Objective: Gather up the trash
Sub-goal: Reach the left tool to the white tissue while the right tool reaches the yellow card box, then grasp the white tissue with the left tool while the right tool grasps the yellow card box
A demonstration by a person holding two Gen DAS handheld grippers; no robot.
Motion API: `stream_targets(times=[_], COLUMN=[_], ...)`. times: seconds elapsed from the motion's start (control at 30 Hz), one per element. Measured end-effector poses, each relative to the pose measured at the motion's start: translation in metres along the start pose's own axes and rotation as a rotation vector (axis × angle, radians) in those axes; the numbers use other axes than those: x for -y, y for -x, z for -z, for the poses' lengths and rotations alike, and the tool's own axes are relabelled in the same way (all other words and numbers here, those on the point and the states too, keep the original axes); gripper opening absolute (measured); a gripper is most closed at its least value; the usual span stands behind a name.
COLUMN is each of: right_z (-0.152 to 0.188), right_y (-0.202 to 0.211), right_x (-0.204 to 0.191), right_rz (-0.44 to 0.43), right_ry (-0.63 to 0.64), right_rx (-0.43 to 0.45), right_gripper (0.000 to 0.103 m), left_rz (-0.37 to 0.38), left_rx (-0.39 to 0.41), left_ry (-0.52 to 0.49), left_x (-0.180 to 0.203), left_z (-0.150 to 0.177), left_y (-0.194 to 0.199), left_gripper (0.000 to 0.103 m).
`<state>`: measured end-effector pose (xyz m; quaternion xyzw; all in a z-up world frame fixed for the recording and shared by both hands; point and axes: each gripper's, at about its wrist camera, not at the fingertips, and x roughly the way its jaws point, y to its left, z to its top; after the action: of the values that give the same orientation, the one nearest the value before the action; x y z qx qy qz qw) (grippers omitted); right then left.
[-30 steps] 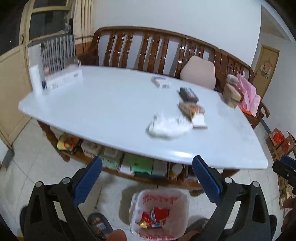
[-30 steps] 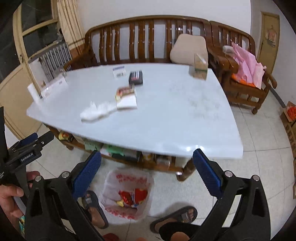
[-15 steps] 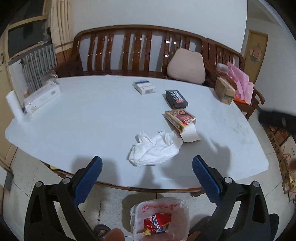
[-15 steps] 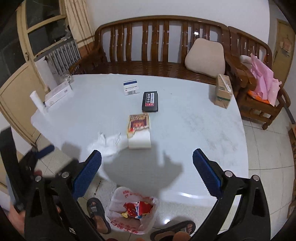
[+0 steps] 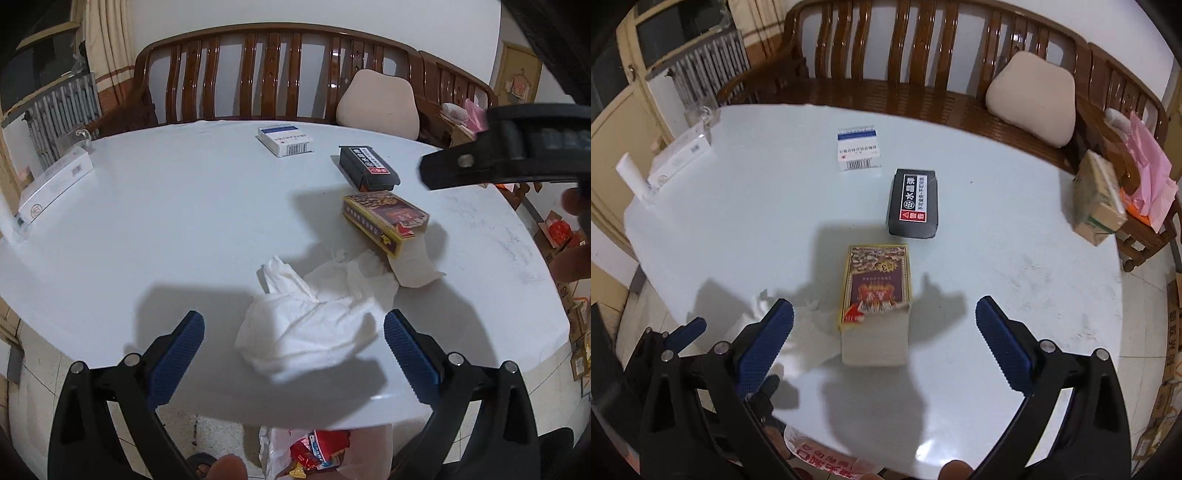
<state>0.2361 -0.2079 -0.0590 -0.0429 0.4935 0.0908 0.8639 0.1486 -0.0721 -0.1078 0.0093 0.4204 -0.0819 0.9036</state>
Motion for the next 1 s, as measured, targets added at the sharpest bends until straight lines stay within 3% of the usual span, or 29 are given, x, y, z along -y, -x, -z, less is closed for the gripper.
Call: stream_targets(times=[0.3,0.7,0.9,1.0], right_z=[-0.009,-0.009,-0.008,-0.008], right_y=[-0.063,-0.093,-0.101,-0.101], right_x=[0.004,0.001,0.006,0.006], right_rz=[0.010,-0.002,0.001,0.019], right_ry=[-0.008,-0.005,-0.021,-0.018], right_rx=[-0.099,-0.147,-0.162,-0.150], right_gripper=[0.096,0.096,0.083,0.072], left_rz=[0.011,0.026,0.032,0.033], left_rx=[-0.020,-0.020,-0.010,0.001], left_ry=[0.003,0.013,0.009,0.008], left_x=[-0.001,0.000,0.001,0.001], left_z=[-0.001,-0.001,0.002,0.001], left_y=[-0.022,-0.033,-0.031,-0.030], left_gripper=[0.095,0.095,0.093,0.079])
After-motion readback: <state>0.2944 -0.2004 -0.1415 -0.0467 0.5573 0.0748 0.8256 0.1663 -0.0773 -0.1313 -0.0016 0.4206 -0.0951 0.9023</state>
